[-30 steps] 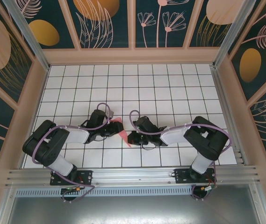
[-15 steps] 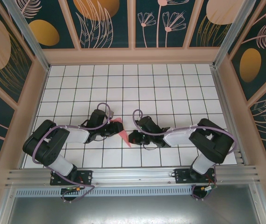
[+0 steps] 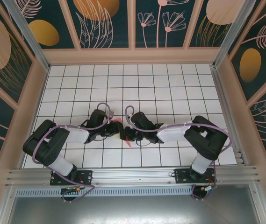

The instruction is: Fold a paper plane with a square sheet of paper (pick it up from the middle)

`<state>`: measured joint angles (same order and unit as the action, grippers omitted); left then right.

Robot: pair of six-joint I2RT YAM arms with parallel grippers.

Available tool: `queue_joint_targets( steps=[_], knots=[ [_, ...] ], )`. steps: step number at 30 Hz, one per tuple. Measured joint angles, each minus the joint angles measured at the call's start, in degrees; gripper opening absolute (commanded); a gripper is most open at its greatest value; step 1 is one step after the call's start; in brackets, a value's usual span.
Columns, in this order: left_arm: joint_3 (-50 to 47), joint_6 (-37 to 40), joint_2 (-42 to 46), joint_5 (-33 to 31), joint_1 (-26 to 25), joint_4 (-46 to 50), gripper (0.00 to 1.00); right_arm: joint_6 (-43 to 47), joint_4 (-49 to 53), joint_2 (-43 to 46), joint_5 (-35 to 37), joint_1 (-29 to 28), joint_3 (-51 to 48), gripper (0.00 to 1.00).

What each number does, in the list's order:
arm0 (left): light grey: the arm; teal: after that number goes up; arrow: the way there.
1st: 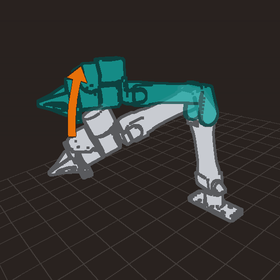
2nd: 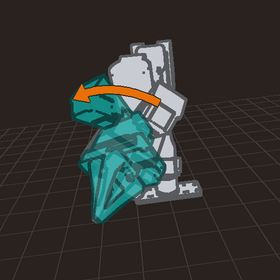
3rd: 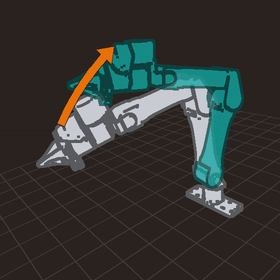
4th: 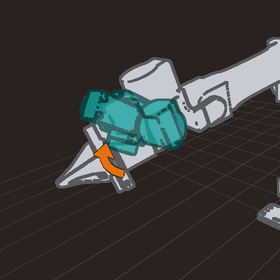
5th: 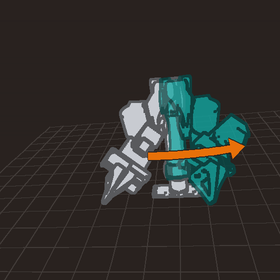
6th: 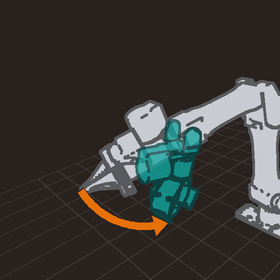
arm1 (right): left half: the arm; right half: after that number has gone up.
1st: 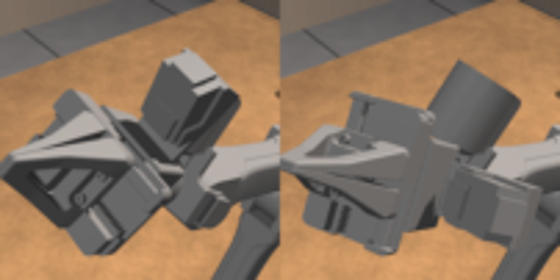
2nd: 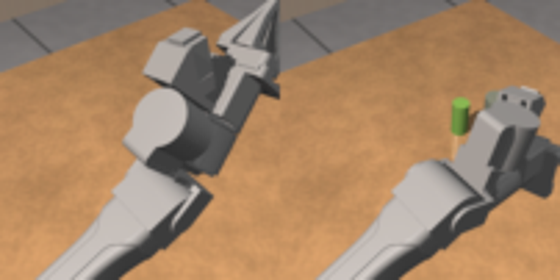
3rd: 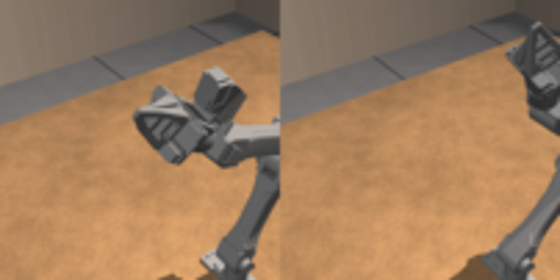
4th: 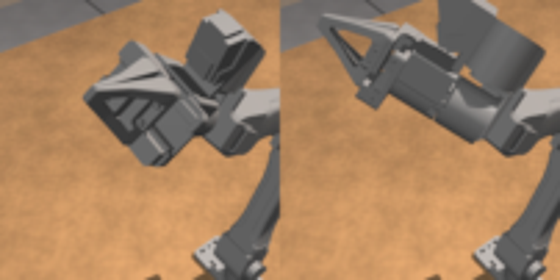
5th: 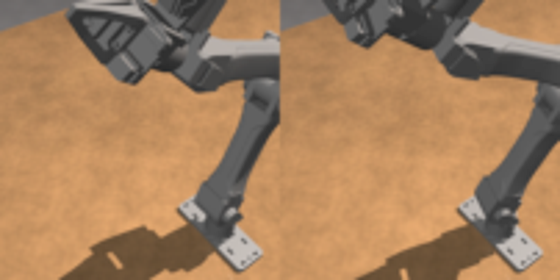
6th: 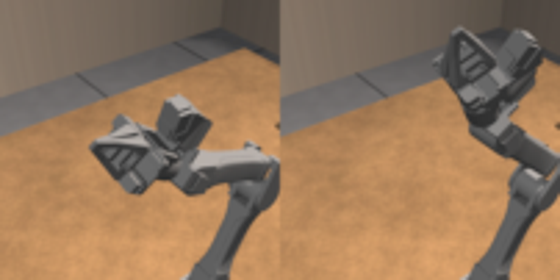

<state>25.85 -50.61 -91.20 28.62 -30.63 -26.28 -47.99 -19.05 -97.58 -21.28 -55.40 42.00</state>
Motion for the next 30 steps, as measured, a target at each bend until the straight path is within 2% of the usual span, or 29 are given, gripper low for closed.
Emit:
queue_joint_targets(
  steps=[13,19,26,30],
  knots=[
    [0.00,0.02,-0.02,0.07,0.00,-0.02,0.40,-0.31,-0.52,-2.67,0.48,1.70,-2.45,0.08],
    [0.02,0.20,0.00,0.09,0.00,0.00,0.40,-1.01,-4.26,-3.04,0.04,2.27,-4.59,0.06],
    [0.63,1.64,1.84,-0.74,-0.57,2.23,0.50,-1.90,-7.41,-3.45,-0.94,2.56,-5.97,0.02],
    [2.25,3.50,2.29,-2.47,-1.07,5.44,0.51,-1.51,-5.73,-3.87,-1.90,2.86,-4.83,0.01]
  ],
)
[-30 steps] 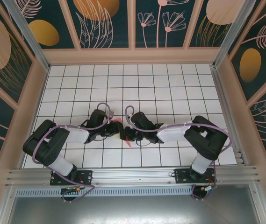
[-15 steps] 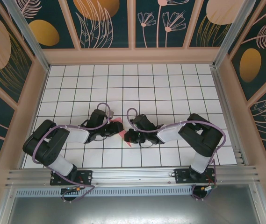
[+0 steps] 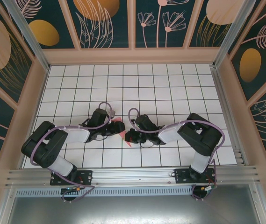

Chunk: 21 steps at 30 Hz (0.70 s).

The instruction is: Fold a paper plane with a square sheet of paper (pick it up from the middle)

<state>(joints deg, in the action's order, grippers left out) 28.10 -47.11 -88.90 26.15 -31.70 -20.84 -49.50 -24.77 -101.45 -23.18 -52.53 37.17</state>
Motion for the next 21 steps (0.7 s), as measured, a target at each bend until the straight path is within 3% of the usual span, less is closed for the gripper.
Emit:
queue_joint_targets(
  steps=[16,21],
  knots=[
    [0.48,1.46,-0.20,-1.53,0.00,0.31,0.54,1.92,5.25,-0.92,-1.42,0.37,3.08,0.00],
    [2.56,3.41,-1.90,-1.70,3.43,0.96,0.54,3.19,5.27,-0.92,-1.66,0.37,3.04,0.00]
  ],
)
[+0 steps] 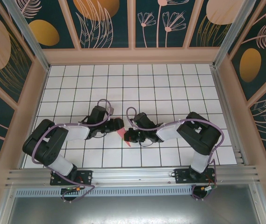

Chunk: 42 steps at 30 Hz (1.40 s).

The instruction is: Fold a paper plane with a square sheet of paper (pick it up from the middle)

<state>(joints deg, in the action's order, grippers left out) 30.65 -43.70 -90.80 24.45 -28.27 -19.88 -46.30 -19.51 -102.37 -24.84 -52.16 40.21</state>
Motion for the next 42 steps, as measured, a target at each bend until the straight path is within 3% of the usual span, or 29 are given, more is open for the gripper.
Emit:
queue_joint_targets(
  steps=[12,19,24,30,37,42],
  knots=[
    [3.41,4.81,-2.51,-3.04,8.39,0.96,0.55,2.56,-0.07,0.09,-0.48,0.11,-0.13,0.00],
    [5.16,7.74,-0.35,-6.80,12.50,6.67,0.56,2.51,-0.20,0.02,-1.01,0.35,-0.11,0.00],
    [5.11,7.23,9.01,-5.33,12.52,9.75,0.49,2.05,-0.42,0.02,-1.01,0.35,-0.13,0.00],
    [-1.68,2.45,17.77,1.38,11.85,4.33,0.46,1.22,-0.37,0.02,-0.94,0.35,-0.09,0.00],
    [-5.07,-1.09,15.50,3.69,4.68,1.90,0.46,0.94,-0.39,0.02,-0.94,0.35,-0.07,0.00],
    [-4.46,-2.95,10.38,3.91,2.25,-1.44,0.47,0.76,-0.42,0.02,-0.92,0.35,-0.09,0.00]
  ],
)
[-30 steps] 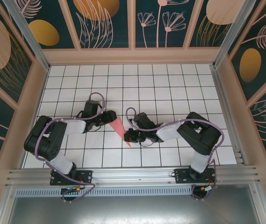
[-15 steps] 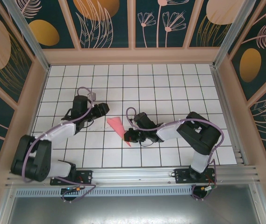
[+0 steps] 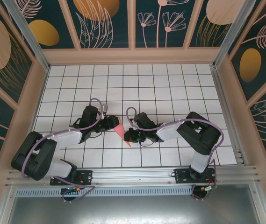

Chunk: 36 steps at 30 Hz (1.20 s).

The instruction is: Fold a paper plane with a square sheet of paper (pick it up from the middle)

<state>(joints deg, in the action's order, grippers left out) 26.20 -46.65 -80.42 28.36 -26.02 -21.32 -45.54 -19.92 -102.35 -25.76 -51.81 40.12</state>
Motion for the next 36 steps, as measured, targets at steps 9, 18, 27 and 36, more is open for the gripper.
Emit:
queue_joint_targets(
  steps=[9,18,27,36],
  knots=[
    [2.36,-0.61,-9.35,1.55,-1.38,-5.27,0.48,-0.22,-0.24,0.00,0.02,0.00,-0.11,0.00],
    [3.45,-1.66,-15.02,1.66,-1.38,-8.68,0.42,-0.39,-0.04,0.26,0.44,-0.02,-0.02,0.00],
    [3.61,-2.16,-17.00,1.79,-1.40,-11.74,0.40,0.55,8.79,3.82,4.02,-0.26,1.77,0.04],
    [4.33,-2.10,-17.92,1.81,-1.42,-12.37,0.40,4.00,15.76,6.60,4.72,-4.46,5.92,0.04]
  ],
)
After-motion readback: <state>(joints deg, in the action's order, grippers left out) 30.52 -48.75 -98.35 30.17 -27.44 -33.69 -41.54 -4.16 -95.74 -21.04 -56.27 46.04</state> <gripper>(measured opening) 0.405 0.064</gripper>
